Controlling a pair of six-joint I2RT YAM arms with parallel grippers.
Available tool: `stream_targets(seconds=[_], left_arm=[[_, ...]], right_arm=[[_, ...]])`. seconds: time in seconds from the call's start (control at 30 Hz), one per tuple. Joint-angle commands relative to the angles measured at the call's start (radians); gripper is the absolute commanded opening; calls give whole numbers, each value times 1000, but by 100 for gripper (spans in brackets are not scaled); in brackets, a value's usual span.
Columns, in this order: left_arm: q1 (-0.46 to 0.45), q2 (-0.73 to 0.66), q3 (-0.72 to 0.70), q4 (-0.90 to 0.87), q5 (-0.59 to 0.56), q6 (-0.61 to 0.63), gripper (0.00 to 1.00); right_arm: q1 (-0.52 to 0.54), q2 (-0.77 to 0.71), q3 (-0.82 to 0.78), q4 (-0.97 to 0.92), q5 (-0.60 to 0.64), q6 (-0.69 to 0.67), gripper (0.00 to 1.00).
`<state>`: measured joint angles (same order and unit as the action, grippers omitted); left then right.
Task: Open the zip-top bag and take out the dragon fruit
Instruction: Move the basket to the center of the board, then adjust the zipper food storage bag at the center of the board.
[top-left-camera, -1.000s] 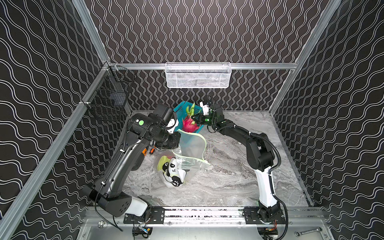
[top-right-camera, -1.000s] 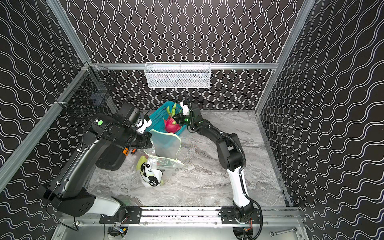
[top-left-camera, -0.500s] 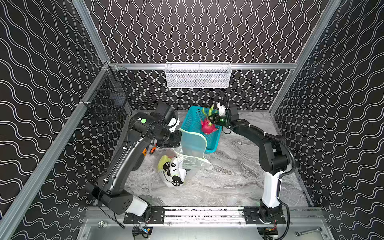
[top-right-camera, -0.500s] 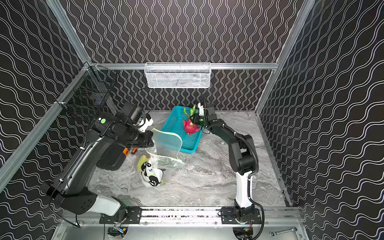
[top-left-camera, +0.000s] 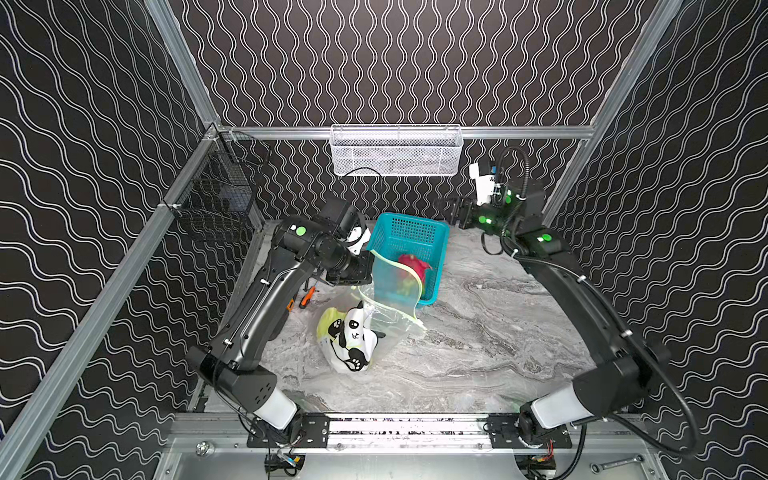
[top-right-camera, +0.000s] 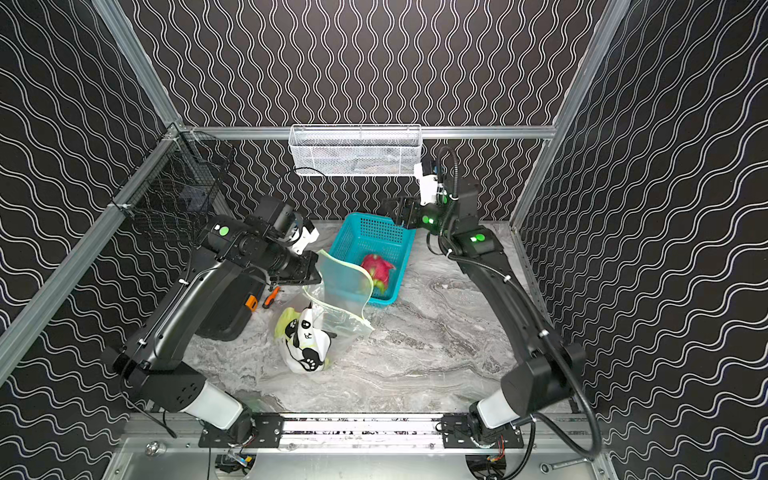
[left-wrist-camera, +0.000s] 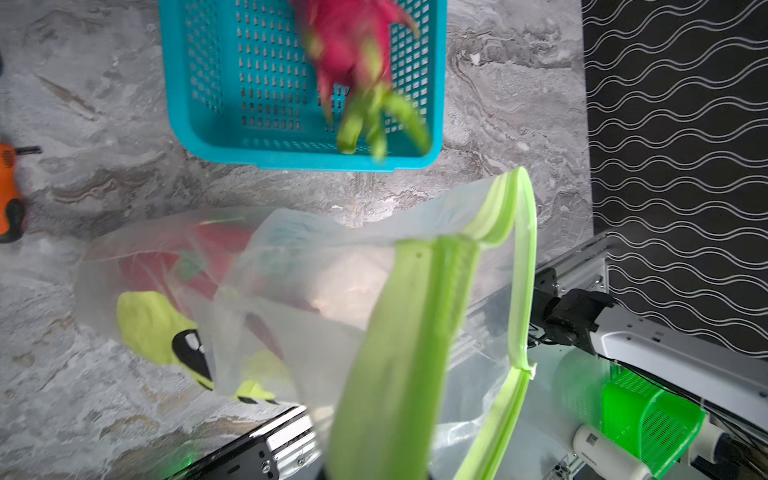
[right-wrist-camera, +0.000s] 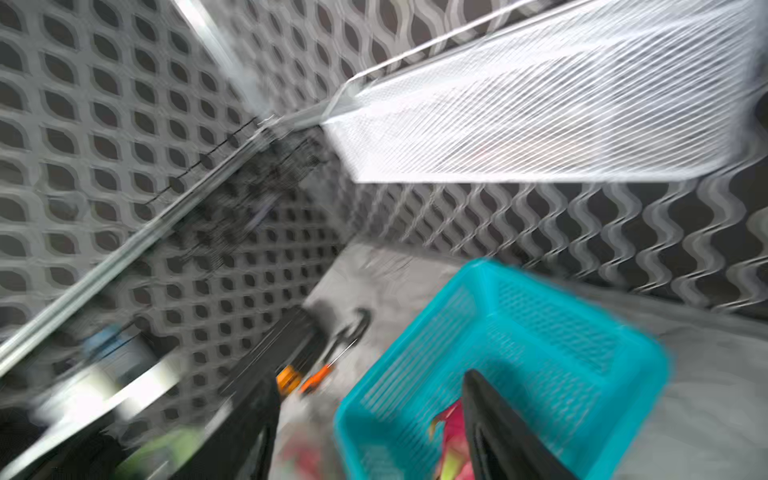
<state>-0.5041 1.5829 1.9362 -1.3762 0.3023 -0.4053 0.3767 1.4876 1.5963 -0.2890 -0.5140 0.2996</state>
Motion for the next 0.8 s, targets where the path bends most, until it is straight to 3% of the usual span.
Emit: stream_targets(seconds=[0.0,0.17,0.27,0.57,0.73,0.77], left_arm=[[-3,14,12,64,45,1,0],[-47,59,53,81,41,-8,0],[-86,74,60,96,40,-25,0],[-153,120,92,124,51,-54,0],[-155,142,132,120,60,-60,0],[-155,147,155,106,60,-55,12]], right_arm=[[85,-61,-63,-294,-156,18,67],[245,-168,-233,-274,-81,82,62],[260,-190,-308,-207,-43,133,54],[264,-84,-373,-136,-19,204,47],[264,-81,-538,-4,-56,283,47],[253,-98,-590,46,-59,300,47]])
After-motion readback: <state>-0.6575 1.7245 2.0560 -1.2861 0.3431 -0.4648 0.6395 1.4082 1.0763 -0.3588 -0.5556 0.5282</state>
